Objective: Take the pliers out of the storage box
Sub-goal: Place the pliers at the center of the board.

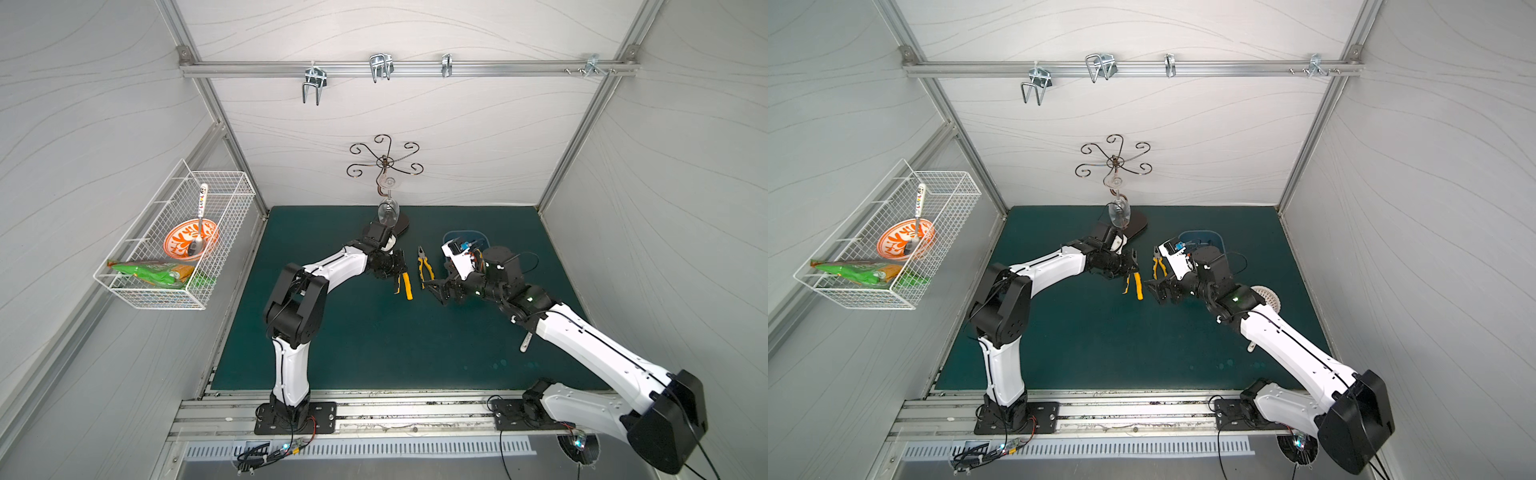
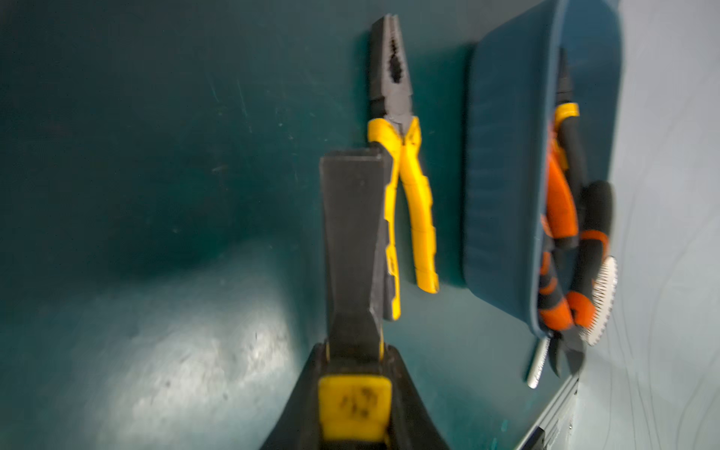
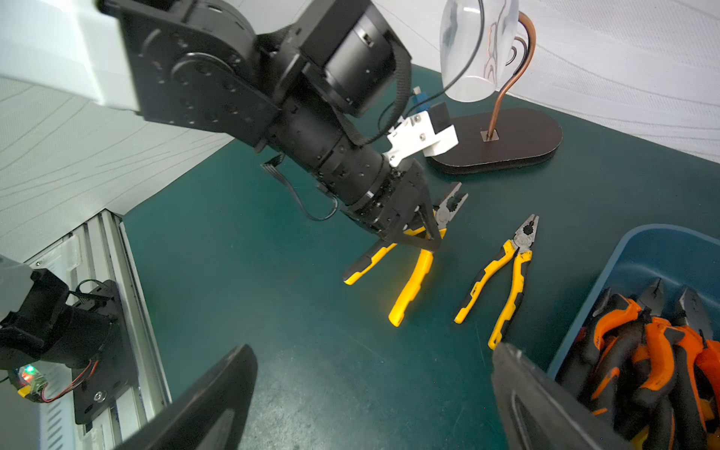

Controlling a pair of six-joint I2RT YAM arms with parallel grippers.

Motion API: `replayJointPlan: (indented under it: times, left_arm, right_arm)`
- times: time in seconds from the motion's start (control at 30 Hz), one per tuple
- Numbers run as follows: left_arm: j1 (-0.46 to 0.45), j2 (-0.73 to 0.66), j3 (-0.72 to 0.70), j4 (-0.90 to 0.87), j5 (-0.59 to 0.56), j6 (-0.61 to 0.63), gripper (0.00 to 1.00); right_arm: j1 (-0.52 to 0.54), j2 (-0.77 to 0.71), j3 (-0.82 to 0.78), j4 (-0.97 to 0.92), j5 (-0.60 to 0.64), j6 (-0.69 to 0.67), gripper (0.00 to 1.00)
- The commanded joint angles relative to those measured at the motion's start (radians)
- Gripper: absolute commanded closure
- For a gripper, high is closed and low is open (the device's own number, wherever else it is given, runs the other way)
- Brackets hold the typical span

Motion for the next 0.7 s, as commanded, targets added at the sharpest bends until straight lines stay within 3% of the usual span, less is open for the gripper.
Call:
replayJointPlan:
  times: [0.0,0.3,0.57,0.67]
  left_arm:
    - [0.007,0.058,0.126,0.018,0.025,0.002,1.0]
    - [0.027,0.209,0.282,-0.062,0.053,0.008,0.99]
    - [0.058,0.254,0.306,-0.081,0.081,-0.013,0.67]
    - [0.062,0.264,0.308,-0.081,0.084,-0.014,0.59]
  right_arm:
    - [0.01,0.011,-0.013,-0.009,-0.009,-0.012,0.01]
    - [0.01,0.031,-0.024,-0.013,0.028,-0.005,0.01]
    - [0.01,0.043,0.003,-0.041,0.074,-0.007,0.01]
    - [0.01,0.047,0.017,-0.05,0.092,-0.011,0.01]
